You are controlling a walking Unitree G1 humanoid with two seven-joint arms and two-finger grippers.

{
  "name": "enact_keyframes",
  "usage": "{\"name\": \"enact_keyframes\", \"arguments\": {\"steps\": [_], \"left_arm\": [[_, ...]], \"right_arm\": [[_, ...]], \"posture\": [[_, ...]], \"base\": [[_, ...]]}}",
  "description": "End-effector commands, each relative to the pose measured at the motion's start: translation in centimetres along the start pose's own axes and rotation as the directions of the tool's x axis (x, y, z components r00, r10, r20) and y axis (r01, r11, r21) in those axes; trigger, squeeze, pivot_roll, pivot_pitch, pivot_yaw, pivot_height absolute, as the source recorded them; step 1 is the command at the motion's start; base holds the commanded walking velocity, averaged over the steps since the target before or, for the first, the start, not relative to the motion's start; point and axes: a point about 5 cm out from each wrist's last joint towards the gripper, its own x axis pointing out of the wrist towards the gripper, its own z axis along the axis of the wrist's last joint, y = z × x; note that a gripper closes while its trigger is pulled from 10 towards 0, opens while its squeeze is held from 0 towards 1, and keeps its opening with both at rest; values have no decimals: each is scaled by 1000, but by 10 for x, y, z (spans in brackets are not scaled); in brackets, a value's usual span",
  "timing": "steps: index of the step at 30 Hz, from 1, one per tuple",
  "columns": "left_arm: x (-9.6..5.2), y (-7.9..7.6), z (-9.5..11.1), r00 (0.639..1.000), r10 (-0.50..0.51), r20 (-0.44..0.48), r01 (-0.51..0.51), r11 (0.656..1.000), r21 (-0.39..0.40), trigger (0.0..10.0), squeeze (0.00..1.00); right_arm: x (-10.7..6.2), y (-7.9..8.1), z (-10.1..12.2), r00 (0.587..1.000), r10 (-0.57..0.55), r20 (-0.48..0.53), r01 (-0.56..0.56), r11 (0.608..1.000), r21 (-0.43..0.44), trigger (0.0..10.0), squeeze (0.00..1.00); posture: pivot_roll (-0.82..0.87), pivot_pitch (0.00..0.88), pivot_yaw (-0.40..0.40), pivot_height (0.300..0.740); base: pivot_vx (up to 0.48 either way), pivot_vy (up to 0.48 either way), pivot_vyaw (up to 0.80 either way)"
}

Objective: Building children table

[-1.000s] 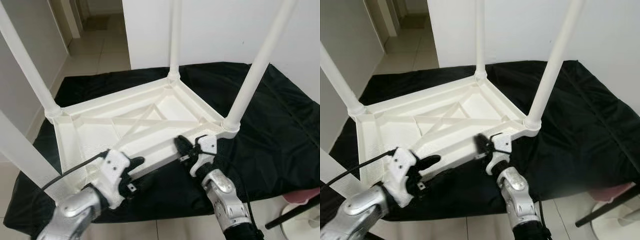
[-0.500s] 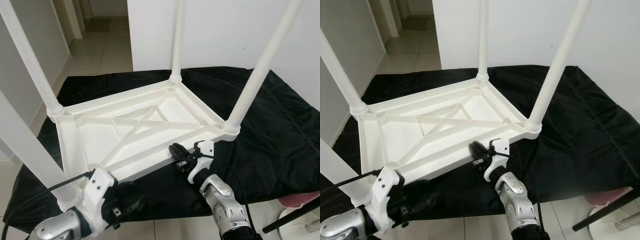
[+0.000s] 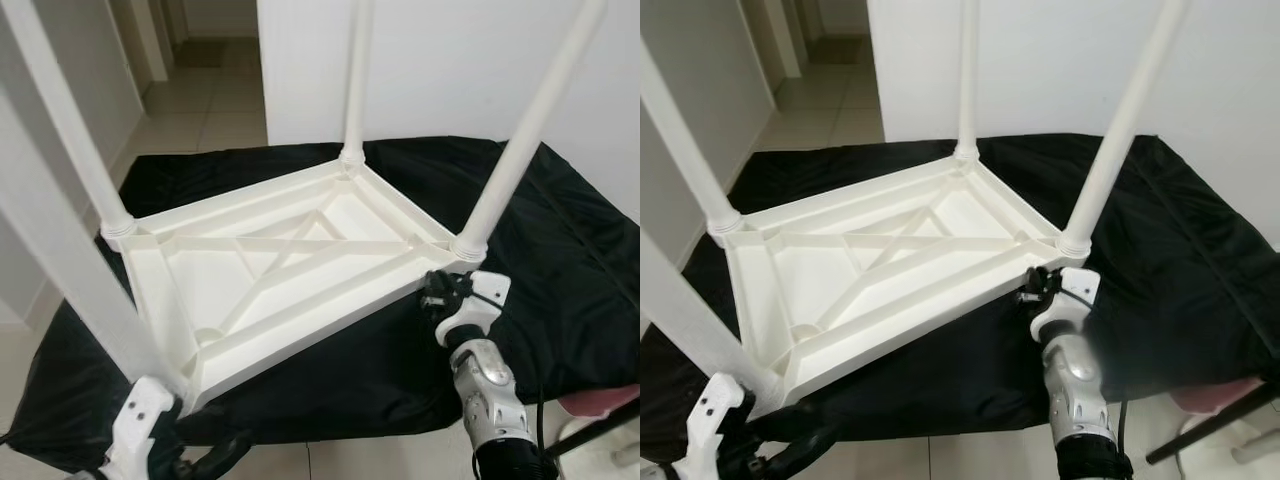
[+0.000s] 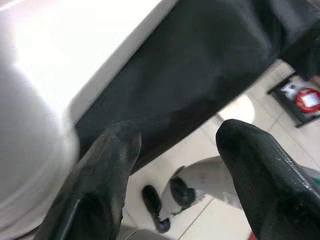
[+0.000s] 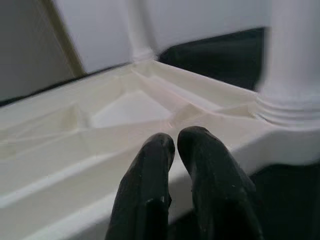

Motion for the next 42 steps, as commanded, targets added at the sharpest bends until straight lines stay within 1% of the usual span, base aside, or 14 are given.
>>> {"name": "enact_keyframes", "arguments": {"steps": [1,2,3,5,9,14,19,22,24,28,31,34,37,42], "left_arm": [[-12,-12,-2,941,-338,-13,338,941,18,10000,0],[-12,-12,-2,941,-338,-13,338,941,18,10000,0],[-17,-11,-4,947,-321,-20,322,947,19,10000,0],[-21,-10,-5,951,-306,-31,307,952,16,10000,0],[-28,-8,-1,963,-266,-48,268,963,24,10000,0],[-29,-4,7,974,-224,-43,226,973,43,10000,0],[-36,8,16,991,-130,-33,133,986,100,10000,0],[-55,23,29,1000,-1,-25,4,989,147,10000,0],[-55,23,29,1000,-1,-25,4,989,147,10000,0],[-62,29,35,998,54,-23,-49,985,164,10000,0],[-77,42,44,986,162,-29,-153,969,196,10000,0],[-77,42,44,986,162,-29,-153,969,196,10000,0],[-94,59,56,960,278,-18,-268,938,221,10000,0],[-97,66,58,944,329,10,-323,922,215,10000,0]], "right_arm": [[-2,22,-2,992,126,2,-126,992,20,10000,0],[-2,22,-2,992,126,2,-126,992,20,10000,0],[-3,31,-2,981,192,-2,-192,981,11,10000,0],[-4,37,-4,973,230,-9,-230,973,-2,10000,0],[-4,38,-6,969,247,-20,-247,969,-19,10000,0],[-4,37,-7,969,246,-21,-247,969,-23,10000,0],[-3,36,-12,967,253,-34,-254,967,-24,10000,0],[1,40,-12,958,283,-38,-284,959,-17,10000,0],[1,40,-12,958,283,-38,-284,959,-17,10000,0],[3,41,-12,955,294,-41,-295,955,-16,10000,0],[1,41,-14,951,306,-52,-307,952,-18,10000,0],[1,41,-14,951,306,-52,-307,952,-18,10000,0],[1,41,-18,950,305,-60,-307,952,-19,10000,0],[1,42,-19,951,304,-60,-305,952,-17,10000,0]], "posture": [[66,0,12,740],[66,0,12,740],[70,0,7,740],[72,1,6,740],[85,3,0,740],[94,0,-11,740],[115,0,-33,740],[129,0,-44,740],[129,0,-44,740],[131,0,-49,740],[133,0,-53,740],[133,0,-53,740],[136,0,-51,740],[140,0,-48,740]], "base": [[0,0,0],[0,0,0],[0,0,0],[0,0,0],[0,0,0],[0,0,0],[0,0,0],[0,0,0],[0,0,0],[0,0,0],[0,0,0],[0,0,0],[0,0,0],[0,0,0]]}}
